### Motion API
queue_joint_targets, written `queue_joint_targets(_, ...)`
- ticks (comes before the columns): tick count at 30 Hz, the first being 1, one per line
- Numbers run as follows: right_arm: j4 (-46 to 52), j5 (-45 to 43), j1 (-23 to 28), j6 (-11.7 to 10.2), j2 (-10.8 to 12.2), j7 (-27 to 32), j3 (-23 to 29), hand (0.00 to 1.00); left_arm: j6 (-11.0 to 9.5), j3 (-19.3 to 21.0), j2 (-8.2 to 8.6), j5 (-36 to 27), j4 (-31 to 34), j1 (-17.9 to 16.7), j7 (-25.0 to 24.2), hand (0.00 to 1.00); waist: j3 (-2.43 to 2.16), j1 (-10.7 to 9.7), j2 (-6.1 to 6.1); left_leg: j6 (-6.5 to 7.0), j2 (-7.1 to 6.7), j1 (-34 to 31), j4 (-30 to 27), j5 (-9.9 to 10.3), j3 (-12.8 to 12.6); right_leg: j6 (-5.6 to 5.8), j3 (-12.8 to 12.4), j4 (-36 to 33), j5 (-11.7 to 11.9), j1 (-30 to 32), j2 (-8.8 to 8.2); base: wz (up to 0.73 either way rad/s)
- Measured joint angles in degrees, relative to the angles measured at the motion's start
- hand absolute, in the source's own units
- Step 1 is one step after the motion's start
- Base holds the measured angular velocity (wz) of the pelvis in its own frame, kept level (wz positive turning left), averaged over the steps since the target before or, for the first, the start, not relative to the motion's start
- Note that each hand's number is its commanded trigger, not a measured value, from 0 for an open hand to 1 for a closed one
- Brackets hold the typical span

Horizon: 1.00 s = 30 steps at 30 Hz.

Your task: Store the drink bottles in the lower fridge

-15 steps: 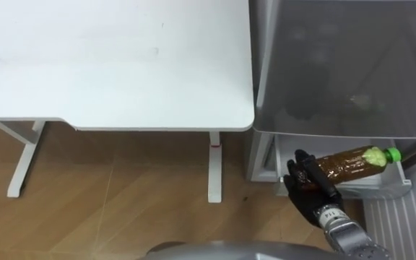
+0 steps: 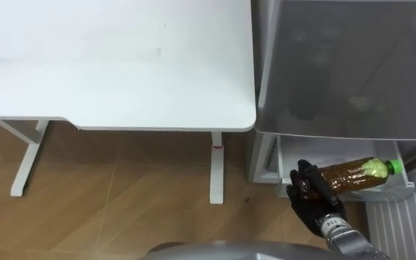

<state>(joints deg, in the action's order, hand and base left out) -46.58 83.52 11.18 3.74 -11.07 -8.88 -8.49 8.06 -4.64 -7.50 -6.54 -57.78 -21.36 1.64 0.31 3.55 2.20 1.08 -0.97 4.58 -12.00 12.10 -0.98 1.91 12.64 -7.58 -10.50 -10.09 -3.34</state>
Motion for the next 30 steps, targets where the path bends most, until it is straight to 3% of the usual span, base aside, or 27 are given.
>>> queue_joint_targets(11, -1.28, 2.79, -0.3, -0.17, 0.28, 0.83, 3.84, 1.0, -0.17, 0.03, 0.02, 0.67, 0.11, -0.42, 0.09, 0.0, 0.14, -0.2, 0.3, 0.01, -0.62, -0.45, 0.15, 0.0, 1.43, 0.06, 0.68, -0.09, -0.84, -0.2, -0.44, 0.06)
queue_joint_targets(21, -6.5, 4.33, -8.88, 0.03, -0.47, 2.48, 7.46, 1.0, 0.22, -0.07, -0.08, 1.25, 1.67, 0.61, 1.53, 0.0, 0.53, -1.77, 1.32, 0.15, -0.97, -5.75, -2.44, -0.11, 1.74, 0.17, 3.49, -0.18, -1.0, 2.61, -0.8, 0.19)
queue_joint_targets(30, -14.02, 4.46, -15.15, 0.28, -0.59, 2.48, 8.84, 1.0, 0.26, -0.04, -0.83, 2.26, 2.63, 3.48, 1.3, 0.0, 0.62, -1.55, 1.33, 0.14, -0.86, -7.41, -2.63, -0.15, 1.76, 0.15, 3.36, -0.68, -0.99, 4.15, -0.7, 0.08)
